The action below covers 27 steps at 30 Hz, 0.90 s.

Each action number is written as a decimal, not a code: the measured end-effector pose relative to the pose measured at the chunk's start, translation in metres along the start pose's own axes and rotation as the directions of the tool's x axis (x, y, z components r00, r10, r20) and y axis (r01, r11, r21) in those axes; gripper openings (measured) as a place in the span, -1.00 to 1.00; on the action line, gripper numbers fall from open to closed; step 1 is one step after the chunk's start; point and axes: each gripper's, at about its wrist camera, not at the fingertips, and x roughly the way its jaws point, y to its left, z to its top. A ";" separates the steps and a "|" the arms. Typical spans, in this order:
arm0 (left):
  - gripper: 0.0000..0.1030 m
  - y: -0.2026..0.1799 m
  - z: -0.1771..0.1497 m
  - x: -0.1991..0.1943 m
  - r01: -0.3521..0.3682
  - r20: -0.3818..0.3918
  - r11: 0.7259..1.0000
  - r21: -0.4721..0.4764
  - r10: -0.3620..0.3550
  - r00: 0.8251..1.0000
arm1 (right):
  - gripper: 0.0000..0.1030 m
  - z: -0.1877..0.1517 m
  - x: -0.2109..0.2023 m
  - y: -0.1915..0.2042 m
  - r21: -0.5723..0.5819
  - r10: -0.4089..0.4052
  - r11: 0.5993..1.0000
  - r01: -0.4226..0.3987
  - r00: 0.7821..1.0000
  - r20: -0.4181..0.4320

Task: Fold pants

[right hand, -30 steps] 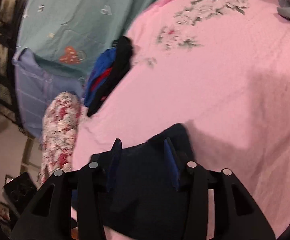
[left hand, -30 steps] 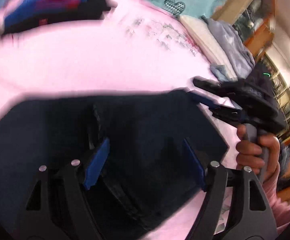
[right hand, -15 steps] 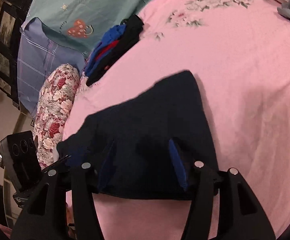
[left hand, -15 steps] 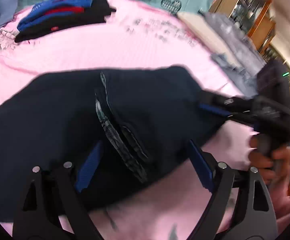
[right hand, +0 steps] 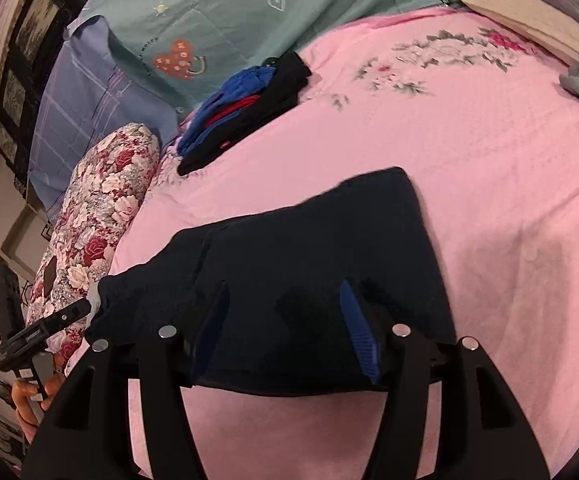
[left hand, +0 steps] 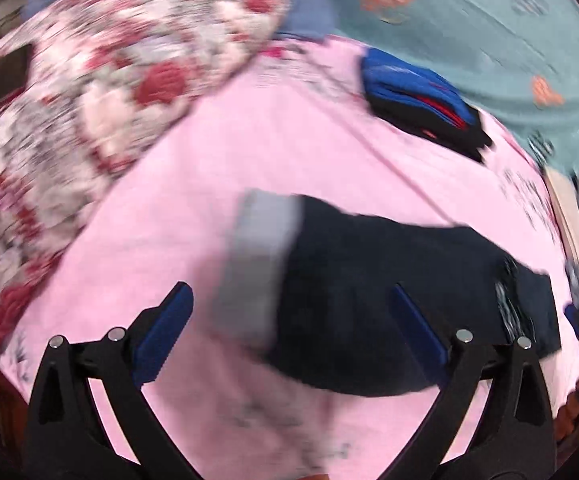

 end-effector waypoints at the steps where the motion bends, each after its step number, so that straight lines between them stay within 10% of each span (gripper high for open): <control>1: 0.93 0.018 0.002 -0.002 -0.014 0.007 0.999 -0.050 0.014 1.000 | 0.23 0.000 0.000 0.015 -0.047 0.016 0.999 -0.015 1.000 0.016; 5: 0.93 0.053 -0.001 -0.003 -0.024 0.017 0.991 -0.129 0.027 1.000 | 0.42 -0.008 0.006 0.090 -0.299 0.089 0.952 -0.063 0.993 0.073; 13: 0.93 0.080 -0.004 0.002 -0.003 -0.003 0.989 -0.149 0.003 1.000 | 0.42 -0.043 0.070 0.233 -0.636 0.217 0.706 -0.312 0.950 -0.225; 27: 0.94 0.090 0.003 0.014 0.068 -0.014 0.988 -0.139 -0.070 0.997 | 0.32 -0.093 0.195 0.306 -0.827 -0.094 0.482 -0.289 0.922 -0.377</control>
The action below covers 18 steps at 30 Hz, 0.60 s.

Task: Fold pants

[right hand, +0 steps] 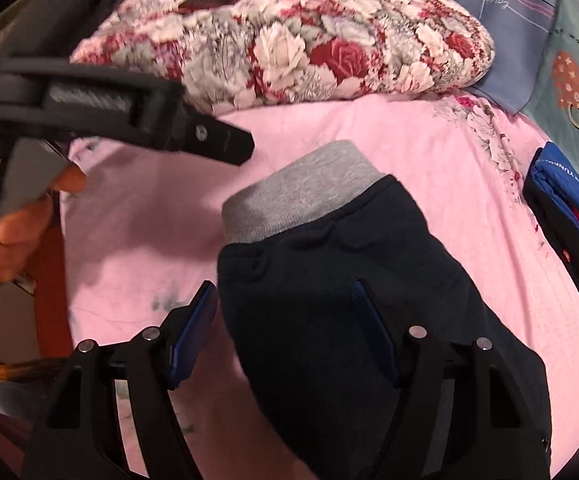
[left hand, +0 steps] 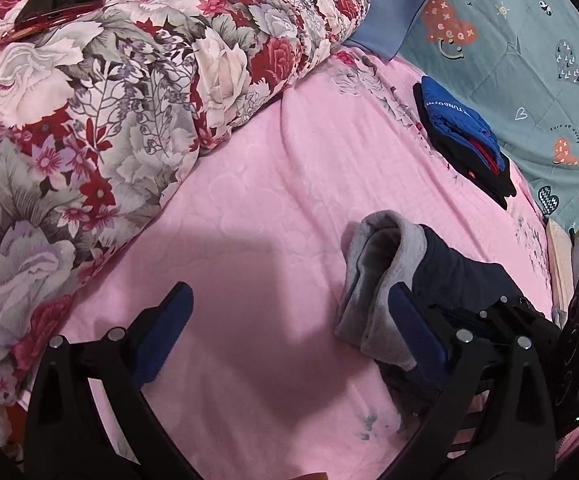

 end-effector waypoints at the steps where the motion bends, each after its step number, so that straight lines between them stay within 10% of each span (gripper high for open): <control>1: 0.93 0.000 0.001 0.001 0.002 -0.001 1.000 -0.003 -0.002 1.000 | 0.30 0.000 0.002 -0.001 -0.004 -0.007 1.000 0.007 1.000 -0.003; 12: 0.94 0.000 0.006 -0.002 0.190 -0.036 0.980 -0.067 -0.192 0.981 | -0.60 0.002 -0.003 -0.026 0.114 0.059 0.991 -0.064 0.997 0.044; 18: 0.96 -0.010 0.001 0.009 0.459 -0.101 0.870 -0.183 -0.480 0.871 | -0.68 -0.004 -0.021 -0.049 0.255 0.122 0.955 -0.154 0.983 0.138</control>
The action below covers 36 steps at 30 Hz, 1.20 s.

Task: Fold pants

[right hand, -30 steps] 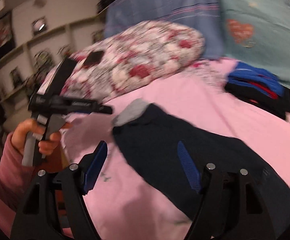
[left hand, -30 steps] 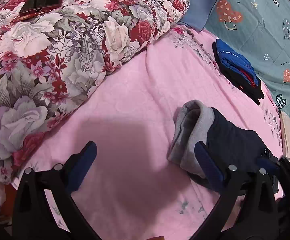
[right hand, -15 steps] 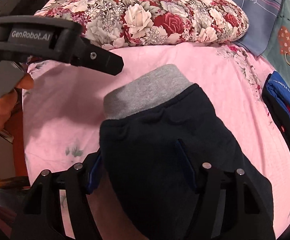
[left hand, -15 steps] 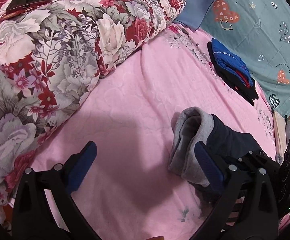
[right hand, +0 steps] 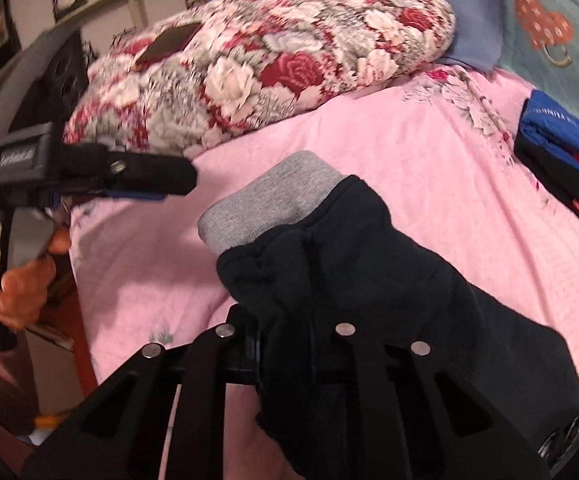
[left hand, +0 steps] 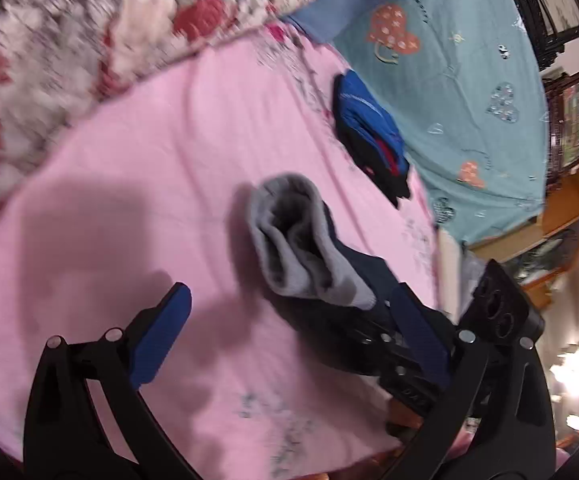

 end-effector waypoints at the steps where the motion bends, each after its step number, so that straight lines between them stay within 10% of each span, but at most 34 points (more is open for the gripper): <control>1: 0.96 -0.003 -0.001 0.008 0.032 -0.024 0.999 -0.002 -0.032 0.999 | -0.68 0.000 -0.003 -0.001 0.007 0.001 1.000 -0.001 1.000 0.016; 12: 0.84 -0.026 -0.004 0.090 0.188 -0.160 0.981 -0.041 -0.192 0.968 | -0.68 -0.005 -0.014 0.001 0.013 0.008 1.000 -0.009 0.998 0.067; 16: 0.08 -0.027 -0.003 0.102 0.118 -0.168 0.993 -0.013 -0.118 0.979 | -0.67 -0.009 -0.019 0.001 0.003 0.003 1.000 -0.003 0.997 0.078; 20: -0.21 -0.019 -0.001 0.101 0.102 -0.156 0.994 -0.031 -0.106 0.982 | -0.57 -0.020 -0.040 -0.007 0.037 0.022 0.999 -0.025 0.996 0.086; 24: -0.28 -0.021 -0.001 0.098 0.132 -0.135 0.991 -0.038 -0.136 0.982 | -0.43 -0.043 -0.079 -0.036 0.187 -0.021 0.982 -0.008 0.987 0.156; 29: -0.29 -0.043 0.000 0.085 0.254 -0.113 0.967 -0.029 -0.256 0.960 | -0.64 -0.088 -0.113 -0.077 0.372 -0.254 0.905 0.205 0.963 0.086; 36: -0.29 -0.109 -0.010 0.088 0.384 -0.149 0.923 0.024 -0.376 0.914 | -0.73 -0.131 -0.096 -0.110 0.476 -0.248 0.847 0.238 0.968 -0.044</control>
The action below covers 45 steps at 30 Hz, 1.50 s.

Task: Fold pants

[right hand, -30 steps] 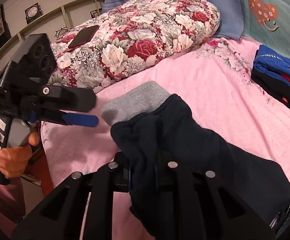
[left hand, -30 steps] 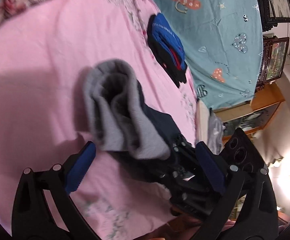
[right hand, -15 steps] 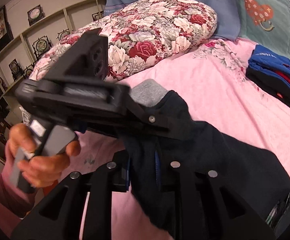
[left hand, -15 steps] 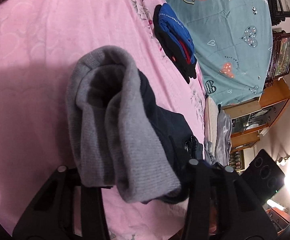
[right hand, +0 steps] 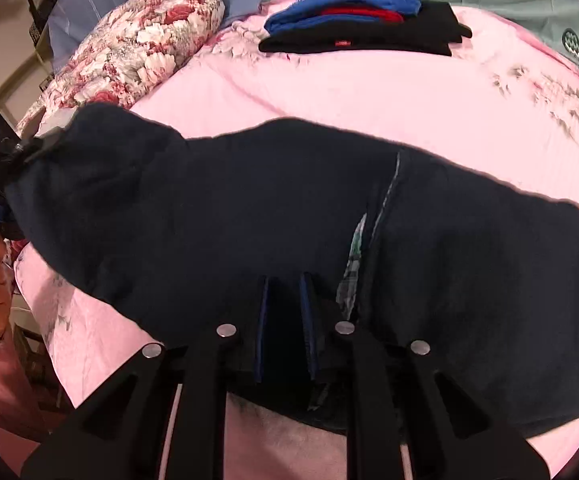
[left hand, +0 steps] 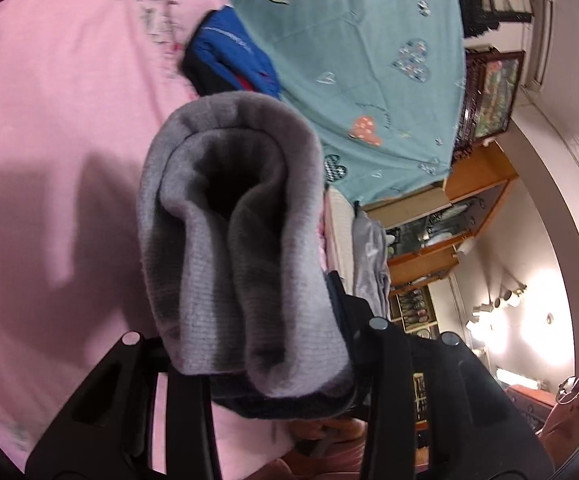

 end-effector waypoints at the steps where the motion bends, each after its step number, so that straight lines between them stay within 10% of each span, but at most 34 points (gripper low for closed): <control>1: -0.29 -0.010 -0.001 0.010 0.009 -0.011 1.000 0.017 -0.009 1.000 | -0.73 0.001 -0.001 0.000 0.005 0.010 1.000 -0.010 1.000 0.004; 7: -0.29 -0.074 -0.016 0.097 0.055 -0.109 0.993 0.109 -0.043 0.993 | -0.73 -0.005 -0.025 -0.024 0.091 0.164 0.981 -0.170 0.984 0.072; 12: -0.29 -0.093 -0.048 0.188 -0.028 -0.183 0.982 0.187 0.063 0.981 | -0.68 -0.024 -0.072 -0.056 0.121 0.150 0.978 -0.170 0.976 0.156; 17: 0.40 -0.082 -0.085 0.262 -0.086 -0.340 0.978 0.190 0.148 0.929 | -0.60 -0.057 -0.101 -0.100 0.199 0.067 0.975 -0.097 0.986 0.153; 20: 0.68 -0.095 -0.083 0.247 -0.041 -0.319 0.971 0.235 0.117 0.940 | -0.11 -0.073 -0.113 -0.122 0.251 -0.001 0.967 -0.040 0.987 0.160; 24: 0.92 -0.110 -0.072 0.195 -0.155 -0.087 0.909 0.386 0.203 0.975 | 0.10 -0.090 -0.132 -0.141 0.270 -0.003 0.961 -0.056 0.977 0.214; 32: 0.92 -0.057 -0.065 0.123 -0.362 0.056 0.863 0.351 0.367 0.929 | 0.36 -0.084 -0.136 -0.168 0.340 0.096 0.919 -0.200 0.950 0.298; 45: 0.92 -0.040 -0.099 0.136 -0.454 0.100 0.741 0.495 0.470 0.877 | 0.34 -0.044 -0.102 -0.171 0.385 0.090 0.906 -0.176 0.969 0.230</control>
